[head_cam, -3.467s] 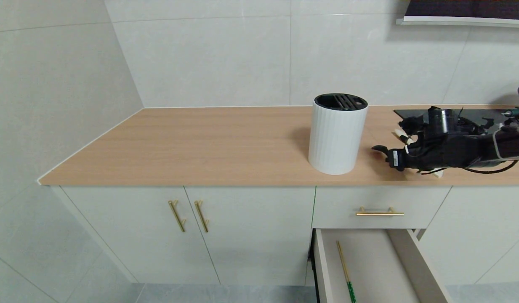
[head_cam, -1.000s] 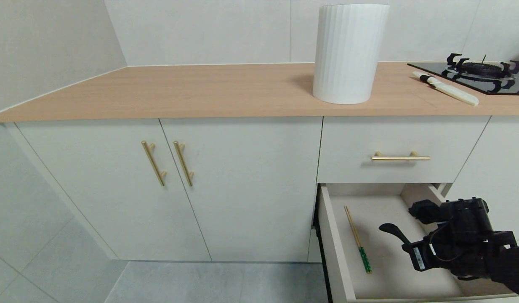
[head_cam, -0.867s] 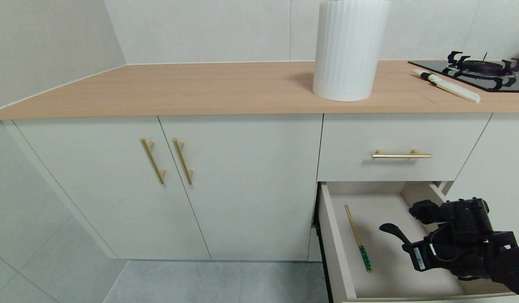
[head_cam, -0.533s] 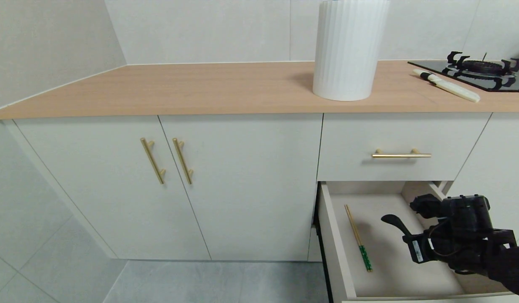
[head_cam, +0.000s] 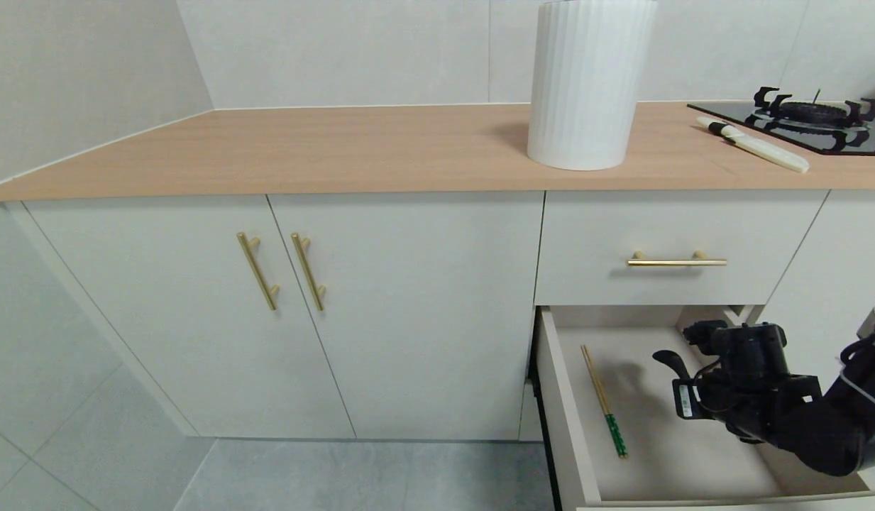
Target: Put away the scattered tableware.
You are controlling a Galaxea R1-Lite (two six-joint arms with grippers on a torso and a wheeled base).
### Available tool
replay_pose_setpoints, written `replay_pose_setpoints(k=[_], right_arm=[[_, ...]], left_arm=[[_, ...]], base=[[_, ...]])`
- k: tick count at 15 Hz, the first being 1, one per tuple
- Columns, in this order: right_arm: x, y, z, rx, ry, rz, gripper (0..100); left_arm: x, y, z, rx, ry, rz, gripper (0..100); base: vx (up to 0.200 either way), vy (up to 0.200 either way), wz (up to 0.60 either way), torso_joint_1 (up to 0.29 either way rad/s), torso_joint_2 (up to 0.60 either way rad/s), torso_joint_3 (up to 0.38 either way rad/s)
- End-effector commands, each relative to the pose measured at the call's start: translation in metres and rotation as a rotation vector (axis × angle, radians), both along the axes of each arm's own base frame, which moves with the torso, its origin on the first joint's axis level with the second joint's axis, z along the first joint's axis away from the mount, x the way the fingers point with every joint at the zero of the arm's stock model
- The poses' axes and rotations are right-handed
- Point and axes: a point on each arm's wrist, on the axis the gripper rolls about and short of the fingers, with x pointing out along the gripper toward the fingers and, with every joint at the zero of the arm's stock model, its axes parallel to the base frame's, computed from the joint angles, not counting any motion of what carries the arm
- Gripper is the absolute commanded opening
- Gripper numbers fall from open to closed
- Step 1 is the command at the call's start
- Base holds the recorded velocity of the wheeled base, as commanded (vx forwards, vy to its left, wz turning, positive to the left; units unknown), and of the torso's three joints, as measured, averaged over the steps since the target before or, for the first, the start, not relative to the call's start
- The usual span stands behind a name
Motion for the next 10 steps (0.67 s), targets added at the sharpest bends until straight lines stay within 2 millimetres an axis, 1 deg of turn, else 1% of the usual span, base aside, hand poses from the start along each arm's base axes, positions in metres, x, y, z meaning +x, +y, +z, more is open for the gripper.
replay_pose_setpoints(k=[1, 3, 5, 10], right_arm=[[0.009, -0.007, -0.032, -0.006, 0.083, -0.027, 0], [0.018, -0.018, -0.053, 0.02, 0.111, -0.036, 0], [0.022, -0.024, -0.064, 0.035, 0.094, -0.04, 0], [0.024, -0.025, -0.063, 0.036, 0.075, -0.042, 0]], left_arm=[[0.0, 0.0, 0.0, -0.001, 0.001, 0.001, 100], [0.0, 0.0, 0.0, -0.001, 0.001, 0.002, 100], [0.0, 0.0, 0.0, -0.001, 0.001, 0.001, 100], [0.0, 0.0, 0.0, -0.001, 0.001, 0.001, 100]], base=[[0.0, 0.0, 0.0, 0.0, 0.0, 0.0], [0.0, 0.0, 0.0, 0.0, 0.0, 0.0], [0.0, 0.0, 0.0, 0.0, 0.0, 0.0], [0.0, 0.0, 0.0, 0.0, 0.0, 0.0]])
